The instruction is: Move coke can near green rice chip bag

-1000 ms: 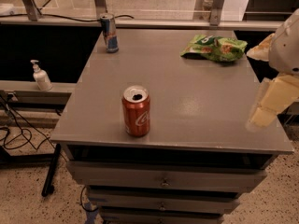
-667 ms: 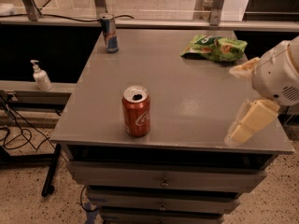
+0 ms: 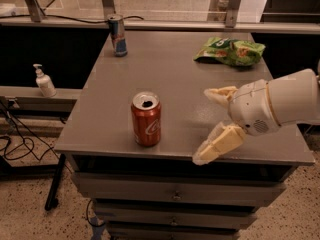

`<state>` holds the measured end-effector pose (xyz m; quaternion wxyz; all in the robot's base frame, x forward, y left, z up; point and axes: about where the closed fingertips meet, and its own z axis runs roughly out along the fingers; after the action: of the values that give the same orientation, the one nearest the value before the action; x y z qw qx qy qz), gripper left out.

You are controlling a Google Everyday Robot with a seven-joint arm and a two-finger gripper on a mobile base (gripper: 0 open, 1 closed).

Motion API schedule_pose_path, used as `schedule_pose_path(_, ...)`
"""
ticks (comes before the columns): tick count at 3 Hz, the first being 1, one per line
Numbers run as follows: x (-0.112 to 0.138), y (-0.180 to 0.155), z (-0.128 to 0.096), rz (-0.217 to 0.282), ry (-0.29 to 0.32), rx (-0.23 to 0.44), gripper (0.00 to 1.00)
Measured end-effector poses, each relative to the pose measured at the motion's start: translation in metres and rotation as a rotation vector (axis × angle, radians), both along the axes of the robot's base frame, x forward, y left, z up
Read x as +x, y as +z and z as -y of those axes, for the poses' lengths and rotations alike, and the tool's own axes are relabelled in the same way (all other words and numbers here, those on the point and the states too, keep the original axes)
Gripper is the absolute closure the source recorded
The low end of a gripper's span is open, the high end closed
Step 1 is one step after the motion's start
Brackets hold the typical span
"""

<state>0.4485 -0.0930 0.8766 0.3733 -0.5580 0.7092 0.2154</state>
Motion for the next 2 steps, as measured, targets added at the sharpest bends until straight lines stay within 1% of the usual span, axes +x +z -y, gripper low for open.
schedule_pose_path(1,0.009,0.002,-0.036,-0.007,0.012,0.199,0.00)
schedule_pose_path(2,0.014,0.013,-0.075,-0.019,0.033,0.376,0.00)
